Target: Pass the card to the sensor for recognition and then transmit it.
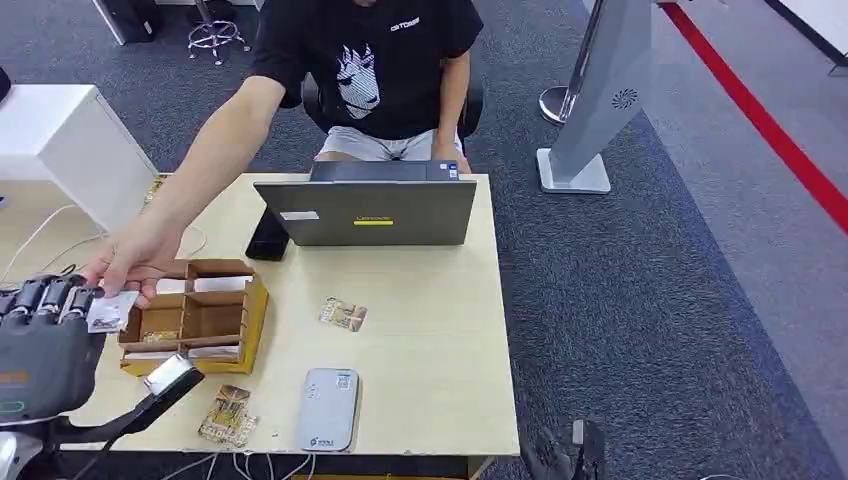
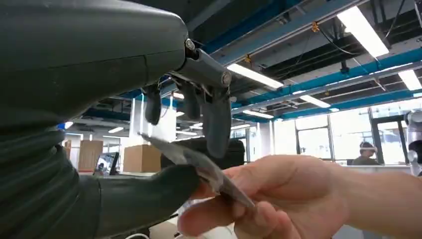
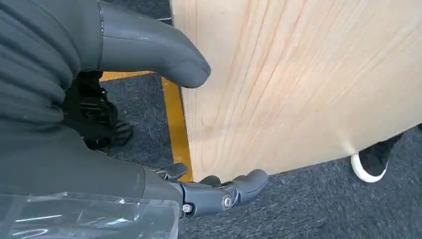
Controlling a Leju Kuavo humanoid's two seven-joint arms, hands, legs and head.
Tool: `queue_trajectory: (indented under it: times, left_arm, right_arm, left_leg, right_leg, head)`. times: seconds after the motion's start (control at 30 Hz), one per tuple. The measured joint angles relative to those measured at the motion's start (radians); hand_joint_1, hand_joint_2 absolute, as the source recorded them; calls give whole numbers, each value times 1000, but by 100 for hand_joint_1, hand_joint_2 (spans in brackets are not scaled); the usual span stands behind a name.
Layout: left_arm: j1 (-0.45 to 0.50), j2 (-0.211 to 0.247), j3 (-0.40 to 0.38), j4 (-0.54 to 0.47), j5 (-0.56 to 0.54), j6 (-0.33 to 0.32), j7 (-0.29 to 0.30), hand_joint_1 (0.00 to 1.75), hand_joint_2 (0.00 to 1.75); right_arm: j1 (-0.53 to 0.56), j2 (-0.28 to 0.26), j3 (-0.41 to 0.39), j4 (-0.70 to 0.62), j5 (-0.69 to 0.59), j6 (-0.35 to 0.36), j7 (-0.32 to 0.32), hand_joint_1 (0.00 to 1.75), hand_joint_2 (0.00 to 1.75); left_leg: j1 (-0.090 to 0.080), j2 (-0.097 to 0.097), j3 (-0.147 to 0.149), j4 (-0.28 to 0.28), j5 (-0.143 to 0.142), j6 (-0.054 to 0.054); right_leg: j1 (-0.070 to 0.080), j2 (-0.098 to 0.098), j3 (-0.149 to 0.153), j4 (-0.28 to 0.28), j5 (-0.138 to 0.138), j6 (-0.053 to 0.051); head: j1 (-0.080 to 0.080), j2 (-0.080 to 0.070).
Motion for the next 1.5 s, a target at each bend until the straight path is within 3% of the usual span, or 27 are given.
queue_trajectory:
  times: [0.5,1.1,1.5]
  left_arm:
    - [33,-6,-13,-7,-13,13,0,175,175]
    - [80,-65,-232,278,-103,42,19,175,175]
    - [36,-84,-351,373,-129,43,25,175,175]
  right_arm:
    - [18,19,45,-40,-16,8,25,0,175]
    - [24,29,132,-70,-65,-3,47,0,175]
    - [24,29,174,-71,-82,-13,53,0,175]
  left_leg:
    - [0,1,0,0,0,0]
    - [-1,1,0,0,0,0]
    - [-1,1,0,0,0,0]
  right_leg:
    - [0,1,0,0,0,0]
    - [-1,1,-1,0,0,0]
    - [-1,1,-1,0,0,0]
  head:
    - [0,0]
    - [-1,0]
    - [-1,0]
